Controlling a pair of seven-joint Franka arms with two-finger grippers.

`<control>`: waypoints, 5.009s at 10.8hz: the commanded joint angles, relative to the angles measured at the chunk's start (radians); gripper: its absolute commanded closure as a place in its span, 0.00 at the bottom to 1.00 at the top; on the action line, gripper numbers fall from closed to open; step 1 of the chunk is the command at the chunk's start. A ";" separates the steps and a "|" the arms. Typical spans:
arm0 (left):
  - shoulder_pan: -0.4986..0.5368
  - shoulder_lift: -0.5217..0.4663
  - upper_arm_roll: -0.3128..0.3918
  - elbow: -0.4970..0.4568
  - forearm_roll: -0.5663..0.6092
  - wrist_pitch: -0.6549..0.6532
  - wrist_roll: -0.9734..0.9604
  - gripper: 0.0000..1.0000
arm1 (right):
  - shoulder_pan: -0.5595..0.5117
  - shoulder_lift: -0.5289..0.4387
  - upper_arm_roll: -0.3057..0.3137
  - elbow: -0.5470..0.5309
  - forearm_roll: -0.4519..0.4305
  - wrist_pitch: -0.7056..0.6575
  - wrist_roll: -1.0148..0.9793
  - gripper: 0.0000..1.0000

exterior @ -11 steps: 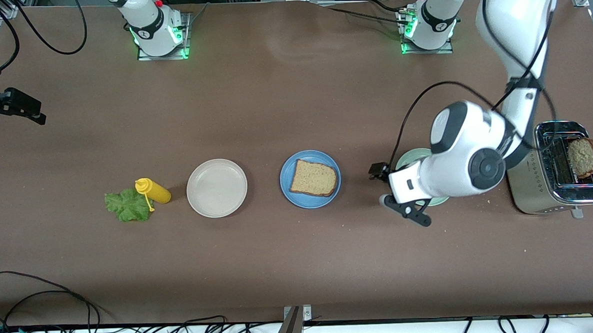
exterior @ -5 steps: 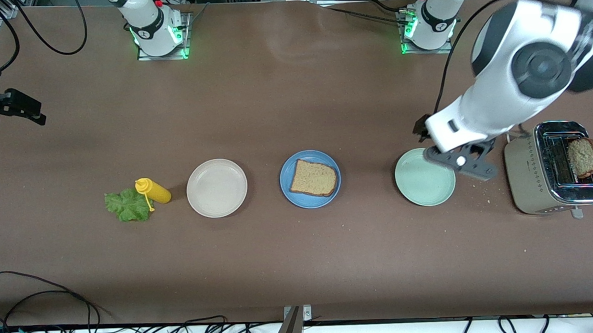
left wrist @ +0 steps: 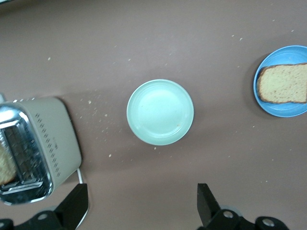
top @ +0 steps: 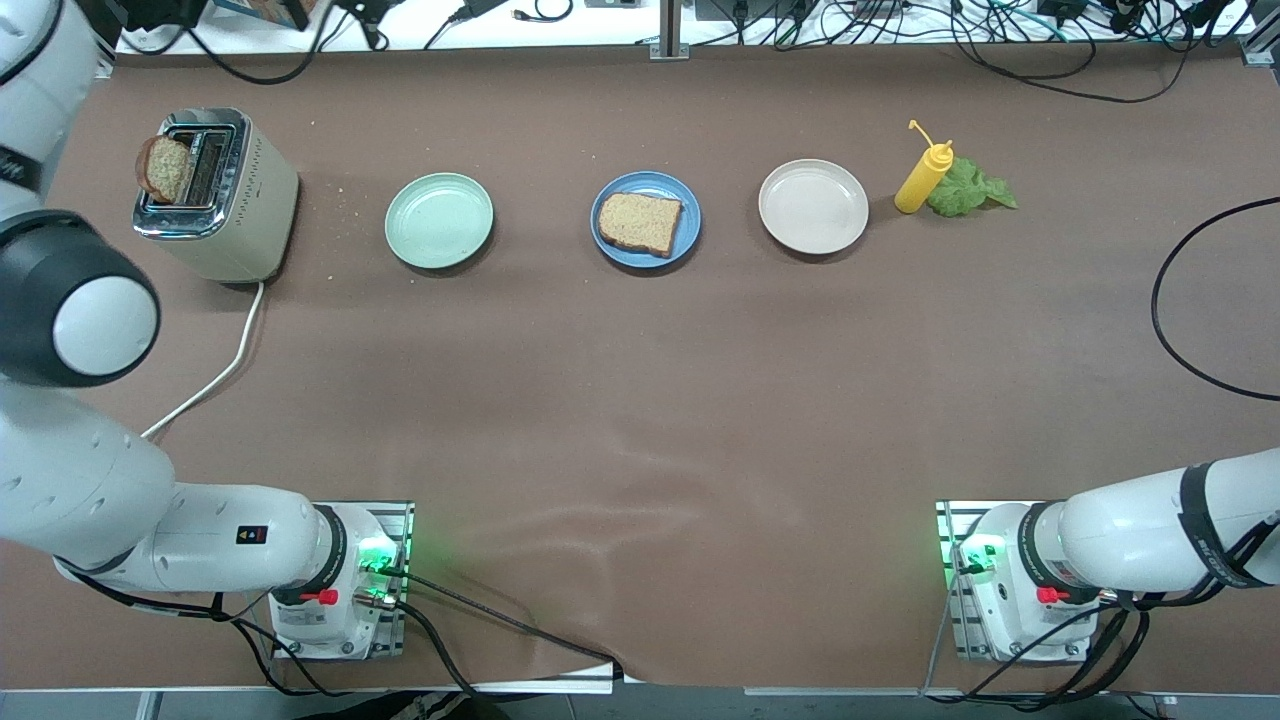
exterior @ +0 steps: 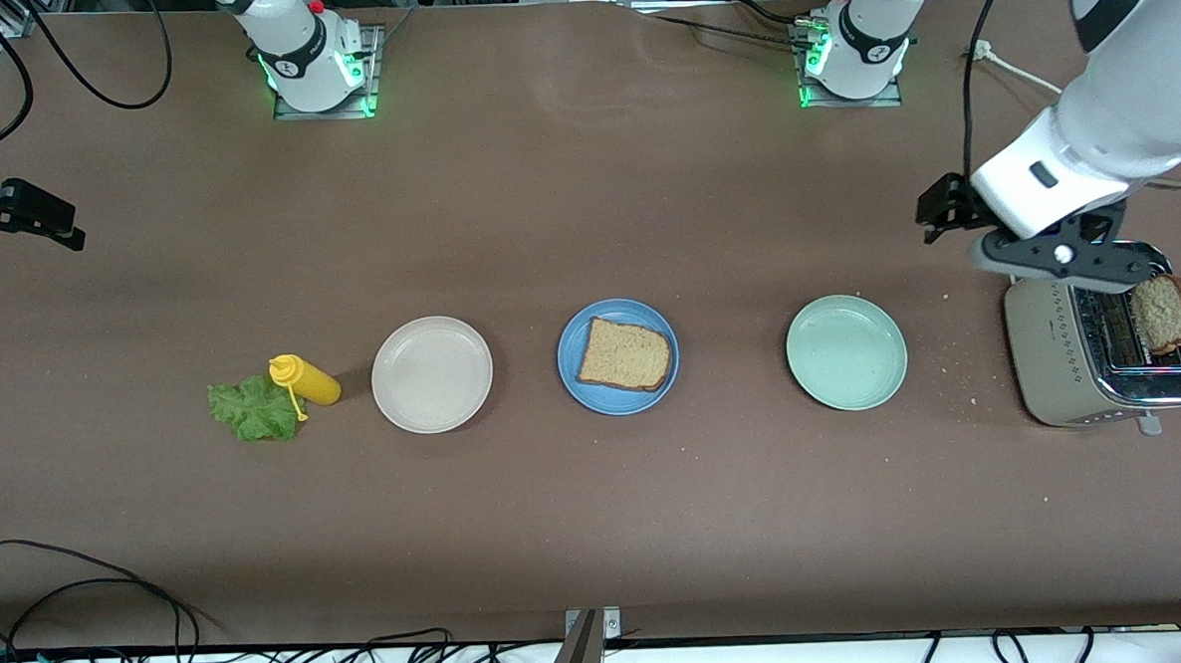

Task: Make sandwich in blue plate with both arms
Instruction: 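Open the left gripper and withdraw it toward the toaster, then reach the right gripper down to the green lettuce leaf, then grasp the lettuce leaf with the right gripper and lift it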

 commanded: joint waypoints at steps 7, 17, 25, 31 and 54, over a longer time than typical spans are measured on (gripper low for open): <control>0.038 -0.242 0.095 -0.359 -0.137 0.219 0.073 0.00 | -0.003 0.244 -0.010 0.016 0.060 0.108 -0.041 0.00; 0.042 -0.222 0.075 -0.320 -0.150 0.182 0.069 0.00 | -0.021 0.608 -0.003 0.027 0.109 0.578 -0.268 0.00; 0.042 -0.222 0.063 -0.320 -0.151 0.182 0.061 0.00 | -0.023 0.693 0.008 -0.068 0.117 0.760 -0.270 0.00; 0.042 -0.222 0.063 -0.320 -0.151 0.182 0.061 0.00 | -0.040 0.685 0.023 -0.118 0.122 0.790 -0.273 0.80; 0.042 -0.222 0.063 -0.320 -0.151 0.182 0.061 0.00 | -0.044 0.303 0.108 -0.075 0.122 0.345 -0.224 1.00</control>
